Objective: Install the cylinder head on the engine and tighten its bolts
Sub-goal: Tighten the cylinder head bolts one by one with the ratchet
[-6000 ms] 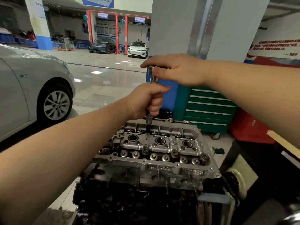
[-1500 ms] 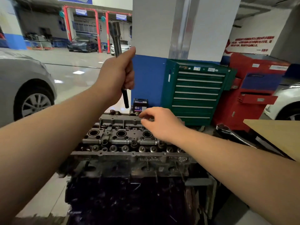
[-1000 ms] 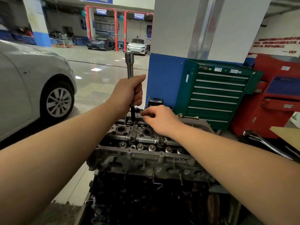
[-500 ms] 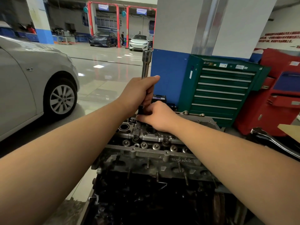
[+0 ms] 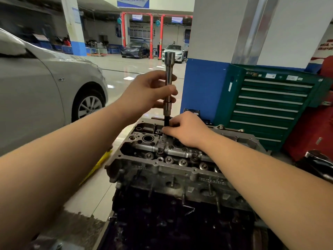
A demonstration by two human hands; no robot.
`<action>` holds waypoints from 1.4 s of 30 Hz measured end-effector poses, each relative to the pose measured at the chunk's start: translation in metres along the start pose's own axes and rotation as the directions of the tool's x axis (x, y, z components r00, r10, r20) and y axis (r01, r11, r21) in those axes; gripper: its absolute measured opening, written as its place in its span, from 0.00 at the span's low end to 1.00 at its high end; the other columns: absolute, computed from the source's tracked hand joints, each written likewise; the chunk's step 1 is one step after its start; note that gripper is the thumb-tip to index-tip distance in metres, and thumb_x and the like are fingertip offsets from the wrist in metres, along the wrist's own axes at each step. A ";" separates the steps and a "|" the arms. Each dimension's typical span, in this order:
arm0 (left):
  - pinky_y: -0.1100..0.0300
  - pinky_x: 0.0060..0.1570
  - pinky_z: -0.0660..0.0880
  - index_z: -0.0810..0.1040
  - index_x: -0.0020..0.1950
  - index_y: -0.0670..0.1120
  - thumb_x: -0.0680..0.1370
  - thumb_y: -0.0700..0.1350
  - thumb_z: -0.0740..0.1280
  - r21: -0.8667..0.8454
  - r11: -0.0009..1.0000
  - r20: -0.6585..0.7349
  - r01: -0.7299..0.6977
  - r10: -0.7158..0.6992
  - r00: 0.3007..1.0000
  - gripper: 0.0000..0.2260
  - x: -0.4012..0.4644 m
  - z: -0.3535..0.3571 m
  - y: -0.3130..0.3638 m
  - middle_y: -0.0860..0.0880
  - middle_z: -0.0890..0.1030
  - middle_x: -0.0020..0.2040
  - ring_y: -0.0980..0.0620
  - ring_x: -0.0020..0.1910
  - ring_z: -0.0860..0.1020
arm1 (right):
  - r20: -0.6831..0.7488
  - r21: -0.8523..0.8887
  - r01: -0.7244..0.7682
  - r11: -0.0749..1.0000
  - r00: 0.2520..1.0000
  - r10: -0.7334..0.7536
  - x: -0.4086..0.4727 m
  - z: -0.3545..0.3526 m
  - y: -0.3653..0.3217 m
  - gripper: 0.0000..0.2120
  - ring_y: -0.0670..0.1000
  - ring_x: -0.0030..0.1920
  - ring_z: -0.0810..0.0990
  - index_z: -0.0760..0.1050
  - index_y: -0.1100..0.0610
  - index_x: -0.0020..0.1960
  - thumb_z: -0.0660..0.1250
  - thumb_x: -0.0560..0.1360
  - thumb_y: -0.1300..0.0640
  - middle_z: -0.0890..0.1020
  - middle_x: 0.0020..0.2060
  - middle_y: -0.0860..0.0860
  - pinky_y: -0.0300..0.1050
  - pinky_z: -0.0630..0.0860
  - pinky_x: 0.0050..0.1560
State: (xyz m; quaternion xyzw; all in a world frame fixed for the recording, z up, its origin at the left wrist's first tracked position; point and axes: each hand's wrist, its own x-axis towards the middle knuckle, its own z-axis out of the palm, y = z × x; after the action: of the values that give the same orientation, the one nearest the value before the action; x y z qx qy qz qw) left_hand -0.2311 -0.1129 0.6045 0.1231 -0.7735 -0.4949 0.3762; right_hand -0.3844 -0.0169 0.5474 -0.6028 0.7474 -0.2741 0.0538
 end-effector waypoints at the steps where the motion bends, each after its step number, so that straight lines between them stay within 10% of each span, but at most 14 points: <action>1: 0.46 0.54 0.85 0.80 0.67 0.48 0.83 0.43 0.71 0.006 1.000 0.041 -0.004 0.004 0.999 0.13 -0.001 -0.004 -0.003 0.45 0.87 0.53 0.44 0.53 0.87 | 0.000 -0.011 0.003 1.000 1.000 -0.003 0.000 0.000 0.000 0.20 0.46 0.33 0.76 0.76 0.44 0.27 0.73 0.77 0.42 0.78 0.24 0.41 0.46 0.68 0.36; 9: 0.47 0.54 0.84 0.77 0.73 0.49 0.84 0.41 0.68 -0.091 0.995 0.233 -0.029 0.050 0.971 0.17 0.009 -0.021 -0.023 0.44 0.85 0.56 0.39 0.58 0.84 | 0.014 0.189 0.027 0.982 0.999 -0.030 0.000 -0.002 -0.002 0.08 0.46 0.47 0.84 0.87 0.47 0.54 0.75 0.77 0.47 0.87 0.43 0.43 0.49 0.80 0.55; 18: 0.48 0.59 0.82 0.74 0.77 0.52 0.77 0.42 0.74 -0.209 0.976 0.270 -0.053 0.110 0.956 0.28 -0.010 -0.039 -0.053 0.46 0.83 0.68 0.42 0.65 0.83 | 0.241 0.273 0.071 0.959 0.961 -0.139 0.023 -0.026 0.002 0.07 0.46 0.56 0.86 0.86 0.47 0.53 0.77 0.76 0.56 0.89 0.49 0.45 0.53 0.75 0.70; 30: 0.49 0.44 0.86 0.81 0.59 0.54 0.75 0.52 0.79 0.242 0.966 -0.176 -0.094 0.139 0.975 0.15 -0.002 -0.002 0.024 0.54 0.87 0.46 0.53 0.42 0.87 | 0.015 0.212 0.119 0.970 0.992 -0.125 0.021 -0.005 0.015 0.10 0.37 0.33 0.79 0.80 0.38 0.40 0.80 0.68 0.38 0.82 0.33 0.37 0.42 0.72 0.39; 36: 0.53 0.50 0.82 0.83 0.60 0.49 0.79 0.50 0.75 0.345 0.937 -0.305 -0.056 0.168 0.937 0.11 0.004 0.039 0.014 0.52 0.86 0.44 0.56 0.41 0.85 | 0.033 0.217 0.136 0.967 0.989 -0.146 0.016 -0.006 0.012 0.11 0.37 0.35 0.80 0.79 0.37 0.41 0.74 0.66 0.32 0.83 0.34 0.36 0.46 0.71 0.40; 42: 0.58 0.46 0.83 0.83 0.61 0.45 0.84 0.47 0.68 0.039 0.998 -0.368 -0.045 0.056 0.928 0.09 -0.004 0.038 -0.005 0.47 0.88 0.49 0.47 0.45 0.86 | 0.091 0.494 0.105 0.863 0.981 -0.171 0.017 -0.007 0.020 0.10 0.47 0.56 0.86 0.86 0.48 0.56 0.73 0.79 0.59 0.89 0.51 0.45 0.55 0.77 0.68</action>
State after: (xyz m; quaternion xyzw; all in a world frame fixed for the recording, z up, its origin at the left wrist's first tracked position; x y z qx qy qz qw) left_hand -0.2563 -0.0880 0.5895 0.1995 -0.6993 -0.4416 0.5255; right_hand -0.4094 -0.0276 0.5476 -0.6385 0.6040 -0.4163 0.2330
